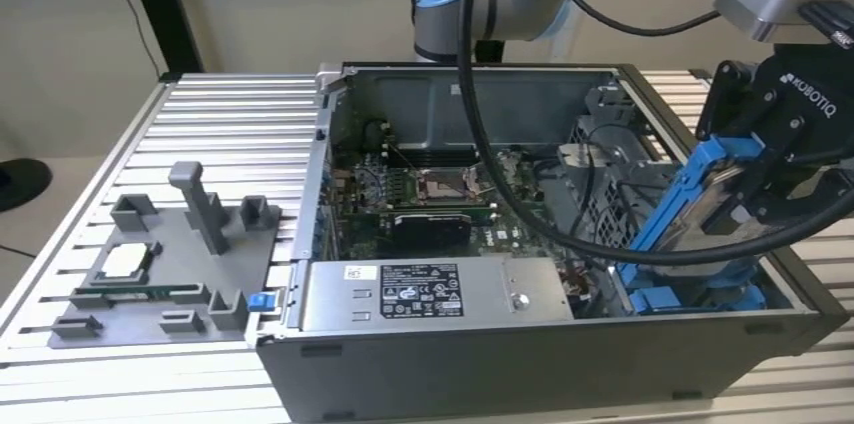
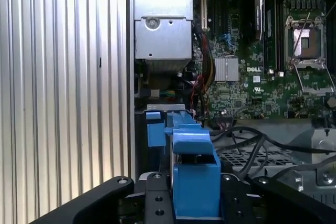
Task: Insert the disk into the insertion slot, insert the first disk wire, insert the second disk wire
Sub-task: 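Insert the disk into the insertion slot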
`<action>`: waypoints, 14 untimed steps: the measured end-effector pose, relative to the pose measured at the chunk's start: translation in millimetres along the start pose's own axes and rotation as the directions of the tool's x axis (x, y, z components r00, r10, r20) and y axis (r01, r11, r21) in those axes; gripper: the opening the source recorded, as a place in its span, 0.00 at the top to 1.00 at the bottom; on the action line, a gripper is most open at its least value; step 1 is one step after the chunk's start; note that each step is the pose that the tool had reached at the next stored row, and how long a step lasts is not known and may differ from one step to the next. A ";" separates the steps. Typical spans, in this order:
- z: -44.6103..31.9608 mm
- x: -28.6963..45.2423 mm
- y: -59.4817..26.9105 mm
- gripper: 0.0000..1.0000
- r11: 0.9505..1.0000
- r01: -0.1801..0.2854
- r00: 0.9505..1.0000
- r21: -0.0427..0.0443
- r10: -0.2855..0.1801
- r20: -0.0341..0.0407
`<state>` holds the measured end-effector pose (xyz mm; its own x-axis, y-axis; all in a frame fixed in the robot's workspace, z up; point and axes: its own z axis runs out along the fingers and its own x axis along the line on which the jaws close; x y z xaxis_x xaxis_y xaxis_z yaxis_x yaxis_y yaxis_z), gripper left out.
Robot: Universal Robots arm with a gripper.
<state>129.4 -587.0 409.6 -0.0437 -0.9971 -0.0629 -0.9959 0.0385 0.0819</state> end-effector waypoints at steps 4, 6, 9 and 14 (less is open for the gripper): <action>2.2 0.2 -0.3 1.00 1.000 0.001 1.000 -0.002 -0.001 0.000; 3.6 0.3 -0.5 1.00 1.000 0.001 1.000 -0.002 -0.001 0.000; 6.1 0.5 -0.7 1.00 1.000 0.002 1.000 -0.002 -0.001 0.001; 13.6 1.0 -1.3 1.00 1.000 0.002 1.000 -0.002 -0.002 0.002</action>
<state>129.5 -587.1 396.0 -0.0421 -0.9970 -0.0652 -0.9958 0.0366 0.0838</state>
